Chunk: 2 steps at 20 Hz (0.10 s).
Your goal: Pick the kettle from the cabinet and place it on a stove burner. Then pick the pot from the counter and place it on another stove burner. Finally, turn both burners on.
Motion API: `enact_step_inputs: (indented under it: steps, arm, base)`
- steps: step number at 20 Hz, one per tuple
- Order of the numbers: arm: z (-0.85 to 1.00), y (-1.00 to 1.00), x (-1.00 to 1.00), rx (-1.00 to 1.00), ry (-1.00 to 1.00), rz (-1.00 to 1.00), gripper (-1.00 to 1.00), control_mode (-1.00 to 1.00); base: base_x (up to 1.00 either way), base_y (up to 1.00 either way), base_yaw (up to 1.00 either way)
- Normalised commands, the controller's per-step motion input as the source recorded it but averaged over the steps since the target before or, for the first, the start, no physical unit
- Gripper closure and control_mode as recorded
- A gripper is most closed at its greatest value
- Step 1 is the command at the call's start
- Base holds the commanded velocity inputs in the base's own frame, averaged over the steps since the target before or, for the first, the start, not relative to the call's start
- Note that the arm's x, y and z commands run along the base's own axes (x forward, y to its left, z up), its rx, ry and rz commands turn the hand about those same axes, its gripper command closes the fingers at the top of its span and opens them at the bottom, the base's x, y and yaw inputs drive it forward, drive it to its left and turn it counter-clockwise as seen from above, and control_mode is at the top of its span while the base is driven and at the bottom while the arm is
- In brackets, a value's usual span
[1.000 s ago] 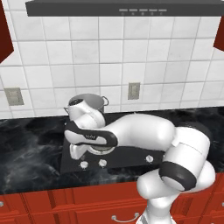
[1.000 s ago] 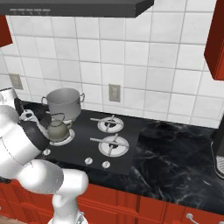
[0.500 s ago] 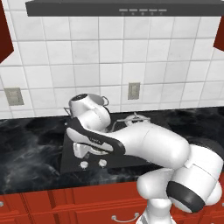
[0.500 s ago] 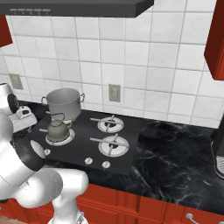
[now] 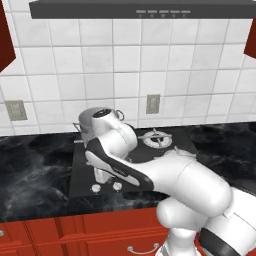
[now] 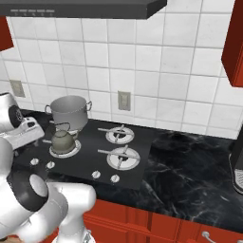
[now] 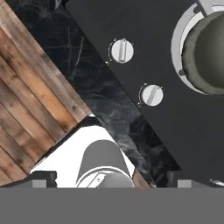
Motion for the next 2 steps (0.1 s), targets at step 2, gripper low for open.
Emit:
enact_step_inputs:
  steps: [2]
  arm:
    - [0.00,-0.31,-0.19,0.00,-0.04,0.00,-1.00,-1.00]
  base:
    - [0.00,0.00,0.00]
